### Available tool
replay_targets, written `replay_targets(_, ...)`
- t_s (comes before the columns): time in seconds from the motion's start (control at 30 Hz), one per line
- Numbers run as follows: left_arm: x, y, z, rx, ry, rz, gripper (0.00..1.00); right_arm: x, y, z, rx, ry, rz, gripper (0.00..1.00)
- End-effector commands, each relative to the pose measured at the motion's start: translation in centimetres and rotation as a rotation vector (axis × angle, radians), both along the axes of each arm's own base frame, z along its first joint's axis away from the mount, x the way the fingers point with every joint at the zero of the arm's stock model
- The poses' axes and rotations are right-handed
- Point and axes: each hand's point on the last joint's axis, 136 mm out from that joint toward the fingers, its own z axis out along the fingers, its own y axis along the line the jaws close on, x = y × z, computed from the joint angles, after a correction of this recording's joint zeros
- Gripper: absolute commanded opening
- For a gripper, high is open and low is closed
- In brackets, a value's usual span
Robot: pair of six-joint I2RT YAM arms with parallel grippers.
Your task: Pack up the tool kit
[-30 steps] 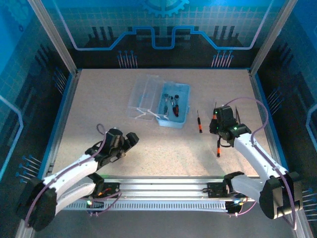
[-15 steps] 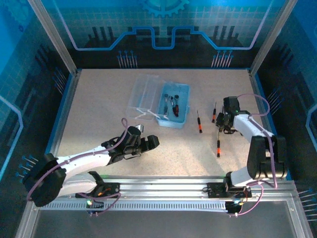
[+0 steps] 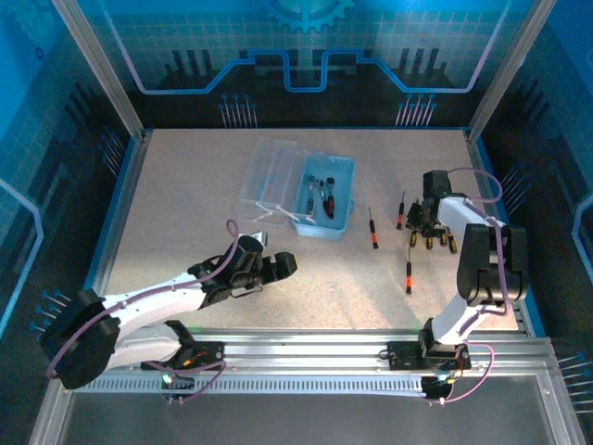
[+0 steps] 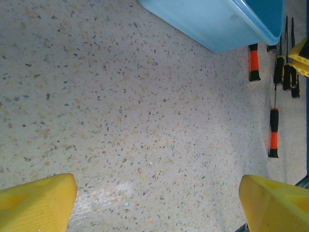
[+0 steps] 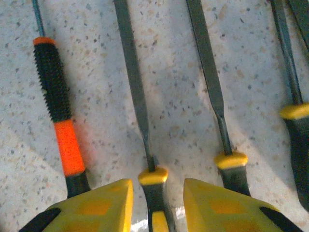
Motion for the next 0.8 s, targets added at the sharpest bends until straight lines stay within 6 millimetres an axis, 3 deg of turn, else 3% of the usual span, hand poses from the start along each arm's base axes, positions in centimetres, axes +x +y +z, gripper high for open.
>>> replay_targets(0.0, 0.4, -0.9, 0.9, -0.003, -0.012, -0.025, 0.88, 0.0, 0.4, -0.3, 0.03, 0.038, 0.042, 0.34)
replay_targets(0.3, 0.5, 0.0, 1.8, 0.017, -0.039, -0.002, 0.89, -0.4, 0.7, -1.4, 0.049, 0.07, 0.046, 0.32)
replay_targets(0.53, 0.3, 1.4, 2.0, 0.046, -0.063, 0.032, 0.9, -0.4, 0.7, -1.8, 0.046, 0.093, 0.057, 0.19)
replay_targets(0.77, 0.5, 3.9, 3.3, 0.101, -0.121, 0.098, 0.93, 0.5, 0.2, 0.8, 0.018, 0.004, 0.033, 0.12)
